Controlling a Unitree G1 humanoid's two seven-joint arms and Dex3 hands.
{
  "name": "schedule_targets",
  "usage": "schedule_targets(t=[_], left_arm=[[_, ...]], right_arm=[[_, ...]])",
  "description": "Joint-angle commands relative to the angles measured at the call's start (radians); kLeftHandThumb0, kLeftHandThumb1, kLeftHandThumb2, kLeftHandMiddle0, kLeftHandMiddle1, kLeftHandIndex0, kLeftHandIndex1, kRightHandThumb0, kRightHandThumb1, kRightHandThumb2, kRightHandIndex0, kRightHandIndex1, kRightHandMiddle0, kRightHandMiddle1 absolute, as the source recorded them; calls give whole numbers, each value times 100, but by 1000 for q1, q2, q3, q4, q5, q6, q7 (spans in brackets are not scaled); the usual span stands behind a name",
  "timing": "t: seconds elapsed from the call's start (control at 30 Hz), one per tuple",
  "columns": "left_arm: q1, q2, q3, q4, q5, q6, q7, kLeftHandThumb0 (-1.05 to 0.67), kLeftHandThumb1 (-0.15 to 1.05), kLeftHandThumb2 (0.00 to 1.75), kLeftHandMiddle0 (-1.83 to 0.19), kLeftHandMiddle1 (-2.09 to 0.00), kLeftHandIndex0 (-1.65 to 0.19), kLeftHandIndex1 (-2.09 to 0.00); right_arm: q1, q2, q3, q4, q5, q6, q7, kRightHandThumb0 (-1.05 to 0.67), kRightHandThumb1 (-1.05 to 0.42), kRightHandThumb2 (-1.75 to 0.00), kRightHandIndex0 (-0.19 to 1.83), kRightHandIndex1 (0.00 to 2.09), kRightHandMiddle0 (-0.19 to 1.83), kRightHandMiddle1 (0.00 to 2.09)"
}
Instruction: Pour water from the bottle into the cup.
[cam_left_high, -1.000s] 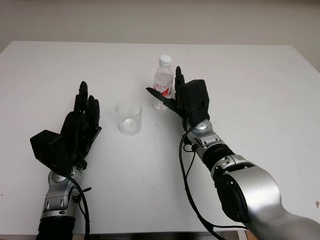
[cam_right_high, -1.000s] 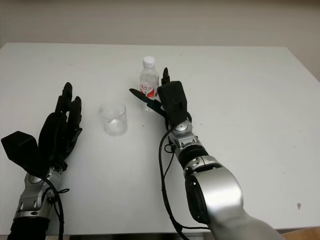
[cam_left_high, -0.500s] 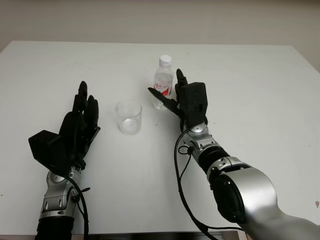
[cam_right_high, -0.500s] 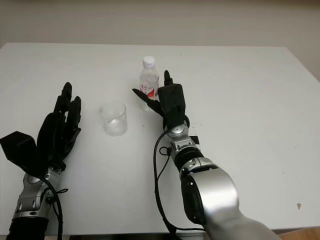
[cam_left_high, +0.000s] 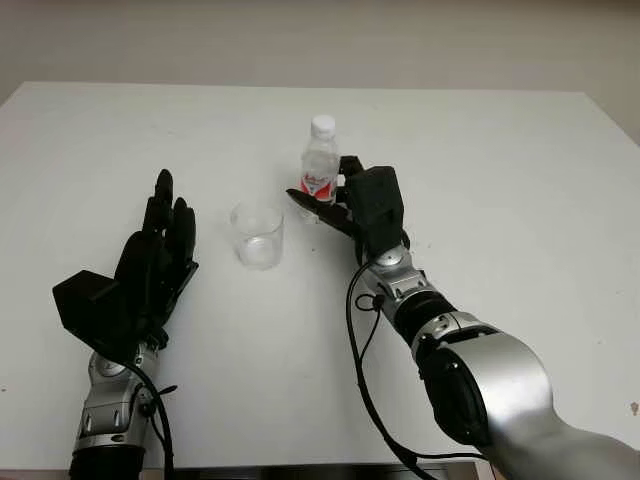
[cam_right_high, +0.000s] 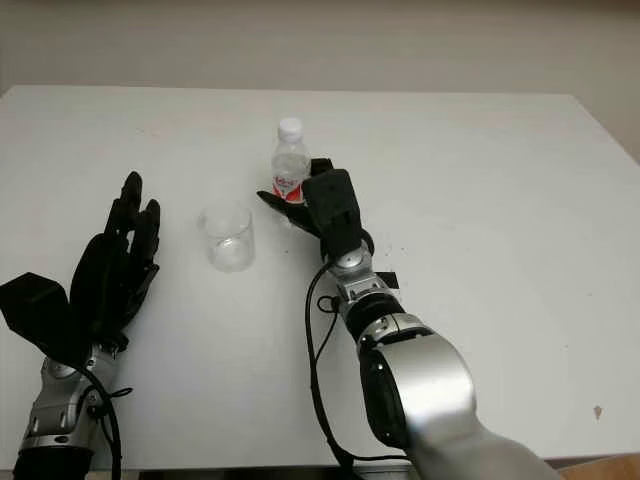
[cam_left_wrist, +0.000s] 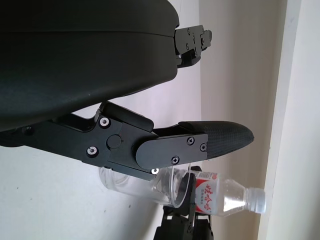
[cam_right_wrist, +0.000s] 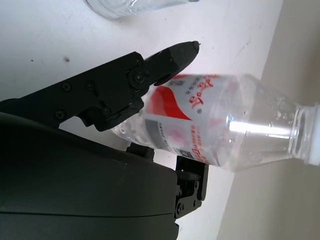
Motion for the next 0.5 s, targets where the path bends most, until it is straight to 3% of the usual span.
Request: schedule_targets(t=[0.0, 0.1, 0.2, 0.27, 0.37, 0.47], left_arm=[[8, 3, 2, -5, 2, -1, 2, -76, 105, 51, 12, -5, 13, -6], [11, 3, 3, -5, 3, -3, 7, -76, 105, 51, 12, -6, 13, -6], [12, 4, 6, -5, -2, -1, 5, -75, 105, 51, 12, -5, 13, -6], [13, 5, 7, -3, -5, 0, 1, -75, 105, 51, 12, -5, 13, -5], [12, 6, 9, 1, -11, -5, -8, -73, 105, 51, 13, -5, 14, -5], [11, 9, 11, 4, -14, -10, -17, -73, 105, 52, 14, -5, 14, -5]], right_arm=[[-16, 8, 13, 8, -13, 8, 6, -42, -89, -7, 33, 177, 25, 180], [-8, 6, 38, 8, -41, -6, 6, -43, -101, -11, 43, 191, 28, 187], [-4, 6, 47, 8, -52, -5, 12, -44, -104, -19, 46, 204, 28, 200], [-4, 7, 53, 8, -57, 3, 11, -45, -105, -28, 59, 208, 38, 207], [-3, 8, 65, 7, -64, 11, 5, -46, -105, -38, 96, 209, 72, 209], [0, 2, 80, 4, -76, 3, -5, -46, -105, -43, 108, 209, 81, 209]])
